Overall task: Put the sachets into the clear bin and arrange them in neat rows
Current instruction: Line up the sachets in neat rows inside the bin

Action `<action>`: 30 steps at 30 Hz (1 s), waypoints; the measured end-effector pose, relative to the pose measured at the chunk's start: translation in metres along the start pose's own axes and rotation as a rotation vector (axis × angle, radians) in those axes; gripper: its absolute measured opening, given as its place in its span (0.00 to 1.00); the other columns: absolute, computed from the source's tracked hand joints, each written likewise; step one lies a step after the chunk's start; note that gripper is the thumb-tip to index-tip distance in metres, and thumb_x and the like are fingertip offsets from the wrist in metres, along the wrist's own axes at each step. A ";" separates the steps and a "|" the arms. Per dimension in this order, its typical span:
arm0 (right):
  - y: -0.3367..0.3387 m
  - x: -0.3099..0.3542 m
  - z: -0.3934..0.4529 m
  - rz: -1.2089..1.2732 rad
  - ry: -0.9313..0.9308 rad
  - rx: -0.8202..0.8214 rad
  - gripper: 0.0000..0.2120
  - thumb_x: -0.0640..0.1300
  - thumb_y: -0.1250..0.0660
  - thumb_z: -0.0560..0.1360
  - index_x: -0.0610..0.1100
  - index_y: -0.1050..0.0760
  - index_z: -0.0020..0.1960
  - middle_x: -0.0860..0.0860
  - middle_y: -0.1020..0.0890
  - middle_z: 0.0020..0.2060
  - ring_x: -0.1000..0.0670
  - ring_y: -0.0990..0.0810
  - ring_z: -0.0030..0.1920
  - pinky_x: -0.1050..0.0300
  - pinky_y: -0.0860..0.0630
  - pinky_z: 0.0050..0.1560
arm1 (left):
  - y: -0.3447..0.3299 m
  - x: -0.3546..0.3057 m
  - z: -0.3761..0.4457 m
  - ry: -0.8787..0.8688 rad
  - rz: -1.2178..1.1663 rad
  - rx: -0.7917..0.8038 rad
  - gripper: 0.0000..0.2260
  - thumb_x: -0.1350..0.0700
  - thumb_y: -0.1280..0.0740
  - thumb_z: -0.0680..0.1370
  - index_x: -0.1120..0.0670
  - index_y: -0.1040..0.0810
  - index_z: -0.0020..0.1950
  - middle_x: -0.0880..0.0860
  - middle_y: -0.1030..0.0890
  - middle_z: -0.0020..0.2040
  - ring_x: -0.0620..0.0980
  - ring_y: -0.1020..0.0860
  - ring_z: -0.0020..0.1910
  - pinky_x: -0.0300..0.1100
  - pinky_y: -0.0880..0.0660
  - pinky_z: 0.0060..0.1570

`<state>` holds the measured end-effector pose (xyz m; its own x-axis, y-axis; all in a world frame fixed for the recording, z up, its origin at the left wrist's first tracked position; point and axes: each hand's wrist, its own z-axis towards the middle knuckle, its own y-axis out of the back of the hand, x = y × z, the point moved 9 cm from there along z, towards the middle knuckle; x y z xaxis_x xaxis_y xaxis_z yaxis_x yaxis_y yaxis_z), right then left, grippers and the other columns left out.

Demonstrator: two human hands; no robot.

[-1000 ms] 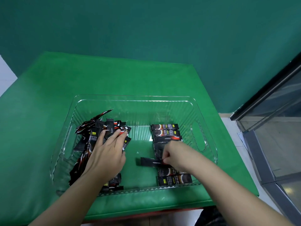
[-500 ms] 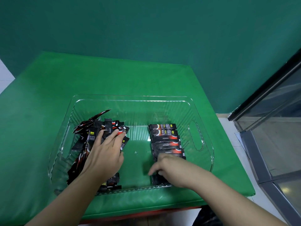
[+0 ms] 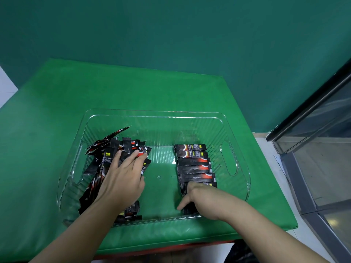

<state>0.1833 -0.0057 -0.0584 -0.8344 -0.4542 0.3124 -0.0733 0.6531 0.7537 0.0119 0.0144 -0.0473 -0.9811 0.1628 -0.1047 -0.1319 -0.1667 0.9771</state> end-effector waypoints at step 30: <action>0.025 -0.026 -0.011 -0.163 -0.081 -0.426 0.18 0.36 0.36 0.74 0.45 0.29 0.63 0.48 0.29 0.57 0.47 0.30 0.59 0.57 0.31 0.60 | 0.000 0.000 -0.001 -0.011 0.035 -0.009 0.27 0.56 0.26 0.67 0.59 0.26 0.65 0.53 0.19 0.60 0.49 0.28 0.67 0.53 0.50 0.69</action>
<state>0.2098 0.0160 -0.0410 -0.8720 -0.4700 0.1367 0.0100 0.2623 0.9649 0.0121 0.0135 -0.0476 -0.9835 0.1672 -0.0686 -0.0991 -0.1815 0.9784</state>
